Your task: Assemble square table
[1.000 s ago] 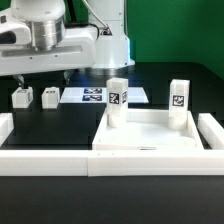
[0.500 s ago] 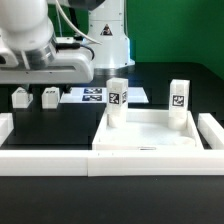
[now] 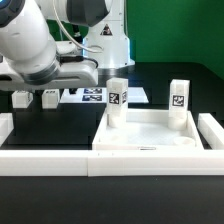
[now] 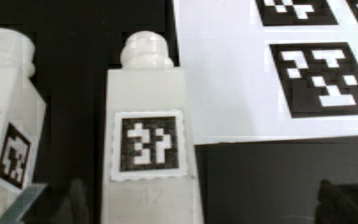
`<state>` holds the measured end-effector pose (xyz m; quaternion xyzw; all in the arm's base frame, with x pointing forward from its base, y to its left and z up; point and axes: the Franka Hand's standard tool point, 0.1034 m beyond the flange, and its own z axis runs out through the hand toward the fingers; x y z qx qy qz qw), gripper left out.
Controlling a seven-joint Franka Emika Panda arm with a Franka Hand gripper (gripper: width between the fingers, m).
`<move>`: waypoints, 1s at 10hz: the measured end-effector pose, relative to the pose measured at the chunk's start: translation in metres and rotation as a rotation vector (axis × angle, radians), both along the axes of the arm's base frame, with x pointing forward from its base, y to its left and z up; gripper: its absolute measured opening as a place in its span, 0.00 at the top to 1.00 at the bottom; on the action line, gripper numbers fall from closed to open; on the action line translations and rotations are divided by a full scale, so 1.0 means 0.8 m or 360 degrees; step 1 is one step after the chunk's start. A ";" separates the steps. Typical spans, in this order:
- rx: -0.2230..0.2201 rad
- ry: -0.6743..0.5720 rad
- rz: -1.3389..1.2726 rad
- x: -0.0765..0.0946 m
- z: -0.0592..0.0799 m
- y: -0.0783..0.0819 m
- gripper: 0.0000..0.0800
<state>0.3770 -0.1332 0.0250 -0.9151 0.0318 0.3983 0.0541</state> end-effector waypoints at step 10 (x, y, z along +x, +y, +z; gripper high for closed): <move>0.0056 0.0092 0.0047 -0.022 -0.021 0.005 0.64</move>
Offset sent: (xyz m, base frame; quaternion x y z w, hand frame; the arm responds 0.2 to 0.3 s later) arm -0.0307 -0.0083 -0.0281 0.0160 -0.0726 0.0452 0.9962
